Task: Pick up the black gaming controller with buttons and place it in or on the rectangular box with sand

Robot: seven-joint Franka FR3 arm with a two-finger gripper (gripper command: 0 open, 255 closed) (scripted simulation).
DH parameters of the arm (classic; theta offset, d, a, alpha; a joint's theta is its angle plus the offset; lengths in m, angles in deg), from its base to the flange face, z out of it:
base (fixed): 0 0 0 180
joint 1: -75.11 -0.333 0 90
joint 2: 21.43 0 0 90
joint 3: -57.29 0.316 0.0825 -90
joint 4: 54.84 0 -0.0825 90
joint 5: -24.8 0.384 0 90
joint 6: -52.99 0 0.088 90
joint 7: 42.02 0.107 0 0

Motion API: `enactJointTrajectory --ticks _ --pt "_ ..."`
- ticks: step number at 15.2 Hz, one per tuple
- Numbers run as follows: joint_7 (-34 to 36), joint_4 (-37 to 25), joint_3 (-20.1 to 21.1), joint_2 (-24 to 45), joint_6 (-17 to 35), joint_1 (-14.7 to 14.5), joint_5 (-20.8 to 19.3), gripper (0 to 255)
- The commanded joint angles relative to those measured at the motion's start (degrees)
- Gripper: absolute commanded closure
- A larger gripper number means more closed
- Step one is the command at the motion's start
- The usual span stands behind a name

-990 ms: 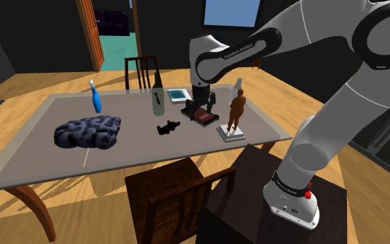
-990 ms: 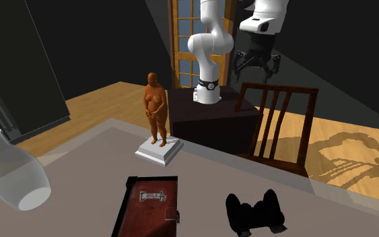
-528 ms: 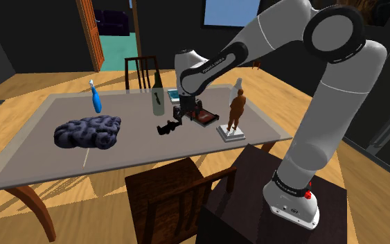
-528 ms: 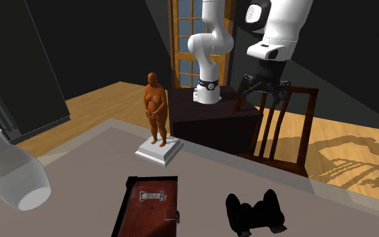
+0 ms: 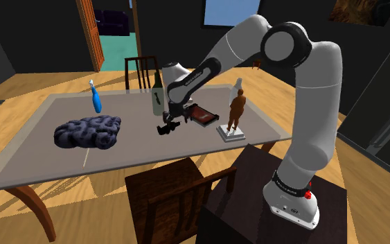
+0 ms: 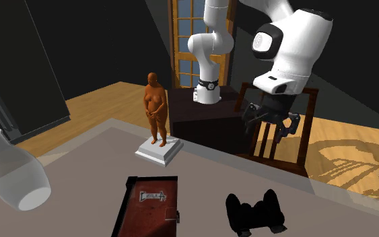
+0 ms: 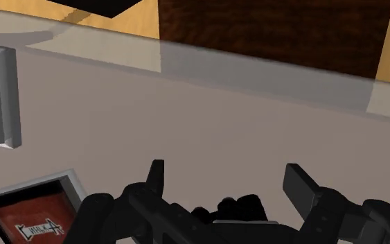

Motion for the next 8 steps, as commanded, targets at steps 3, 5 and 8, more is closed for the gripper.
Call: enactJointTrajectory --ticks 3,5,8 --pt "3.32 -8.67 -1.55 8.83 0.23 -0.91 -1.57 0" --pt "4.58 -13.59 -2.37 13.36 -0.05 -1.3 -2.0 0" --pt "5.48 -17.67 -3.07 17.45 0.04 -1.54 -2.28 0"
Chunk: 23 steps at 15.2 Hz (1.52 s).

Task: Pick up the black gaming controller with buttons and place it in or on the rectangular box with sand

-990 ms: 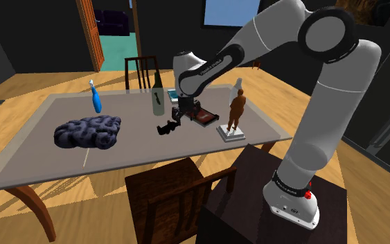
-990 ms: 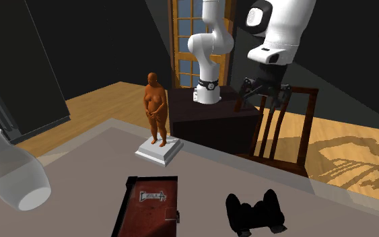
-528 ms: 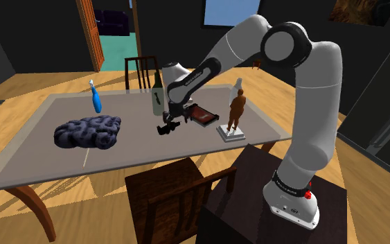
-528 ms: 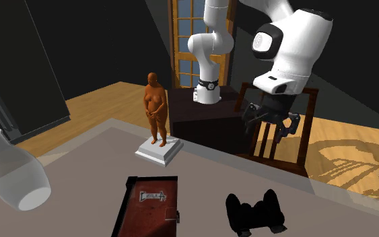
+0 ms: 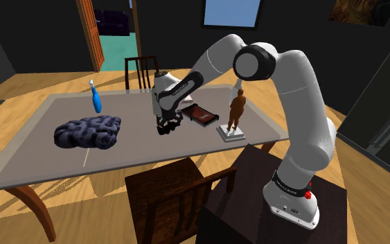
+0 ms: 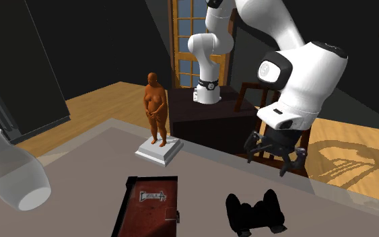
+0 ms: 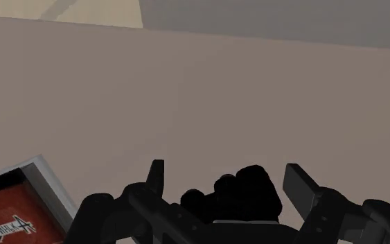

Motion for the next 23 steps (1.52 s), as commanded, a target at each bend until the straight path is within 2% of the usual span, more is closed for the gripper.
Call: enactJointTrajectory --ticks 1,7,14,15,23 --pt "0.2 -1.22 -0.31 1.84 0.71 0.06 -0.19 0" --pt "0.47 -1.32 -0.73 4.71 3.52 0.21 -0.65 0" --pt "0.47 -1.33 -0.72 4.71 3.51 0.21 -0.65 0" --pt "0.47 -1.33 -0.72 4.71 3.51 0.21 -0.65 255" --pt "0.47 -1.33 -0.72 4.71 3.5 0.21 -0.65 255"
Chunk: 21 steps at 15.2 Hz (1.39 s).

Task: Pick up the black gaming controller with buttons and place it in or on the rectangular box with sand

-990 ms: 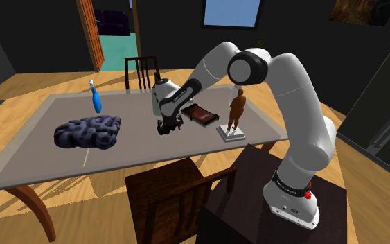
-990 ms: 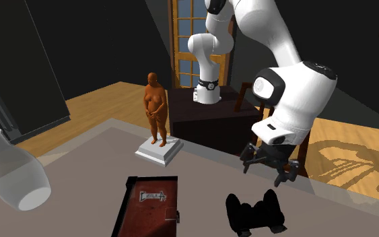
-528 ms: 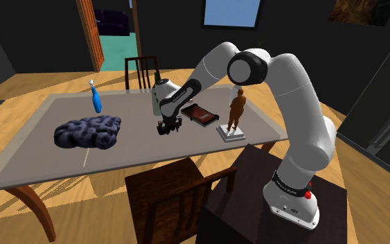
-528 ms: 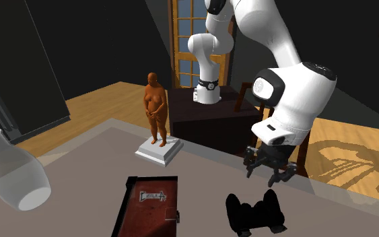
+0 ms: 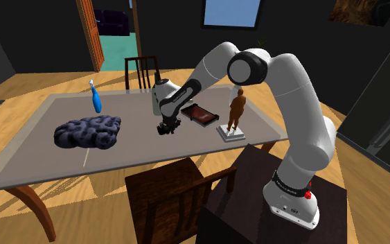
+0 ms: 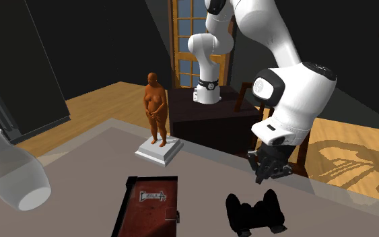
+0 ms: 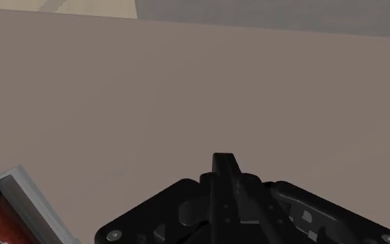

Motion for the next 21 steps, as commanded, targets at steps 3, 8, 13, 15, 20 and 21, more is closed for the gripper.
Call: enactJointTrajectory --ticks 3,8,13,15,20,21 --pt "-6.26 -0.28 -0.25 0.28 -0.93 0.08 -3.74 0" --pt "-37.33 -2.01 -1.84 2.3 -0.13 0.51 -23.15 0" --pt "-49.19 -4.2 -2.99 5.35 3.57 1.19 -30.92 0" --pt "-49.15 -5.01 -3.27 6.64 4.25 1.46 -31.15 0" --pt "-49.12 -6.12 -3.62 8.34 5.07 1.82 -31.42 0" --pt "-49.12 -6.12 -3.62 8.34 5.07 1.83 -31.42 0"
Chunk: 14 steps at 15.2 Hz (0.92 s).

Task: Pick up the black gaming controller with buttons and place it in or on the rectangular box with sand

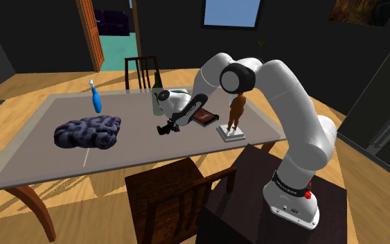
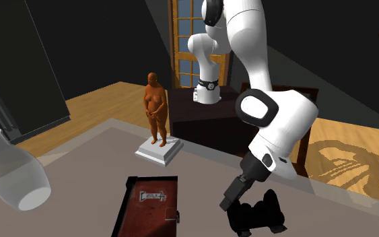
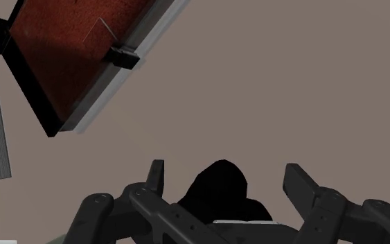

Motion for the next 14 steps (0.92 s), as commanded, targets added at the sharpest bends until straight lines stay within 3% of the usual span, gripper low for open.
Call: enactJointTrajectory --ticks 1,5,6,14 --pt "-0.01 -0.06 -0.01 0.06 0.03 0.01 -0.01 0" --pt "-0.01 -0.05 -0.01 0.05 0.02 0.01 -0.01 0" --pt "-0.01 -0.05 -0.01 0.05 0.02 0.01 -0.01 255" --pt "-0.03 -0.08 -0.01 0.09 0.05 0.04 -0.01 255"
